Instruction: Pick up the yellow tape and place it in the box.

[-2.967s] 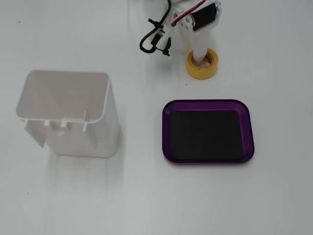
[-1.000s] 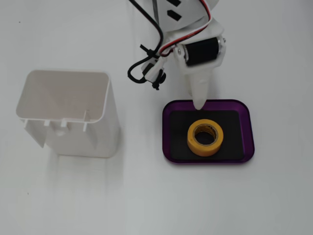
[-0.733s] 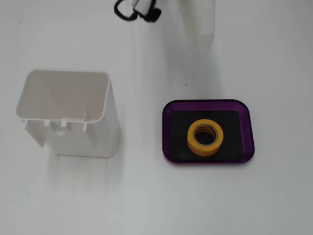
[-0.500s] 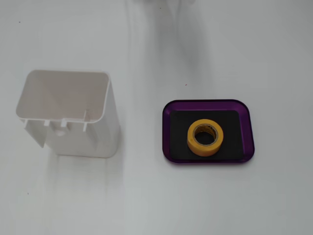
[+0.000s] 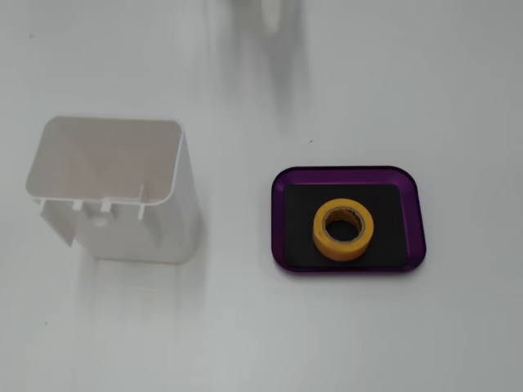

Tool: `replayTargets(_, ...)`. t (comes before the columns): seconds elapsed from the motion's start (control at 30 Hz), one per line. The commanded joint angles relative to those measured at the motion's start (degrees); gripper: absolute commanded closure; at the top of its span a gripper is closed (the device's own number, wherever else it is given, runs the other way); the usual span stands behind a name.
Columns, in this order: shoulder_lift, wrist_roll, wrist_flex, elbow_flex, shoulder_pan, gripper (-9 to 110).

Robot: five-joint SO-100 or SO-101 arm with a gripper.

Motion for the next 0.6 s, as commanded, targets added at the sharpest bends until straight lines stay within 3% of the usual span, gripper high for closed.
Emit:
replayTargets(0.0, 9.7, 2.7, 1.0, 8.0, 0.6, 90)
replayTargets(0.27, 8.6, 7.0, 2.3, 14.3, 0.4, 91)
replayTargets(0.4, 8.6, 7.0, 2.6, 14.9, 0.4, 102)
replayTargets(0.57, 8.6, 7.0, 2.6, 14.9, 0.4, 102)
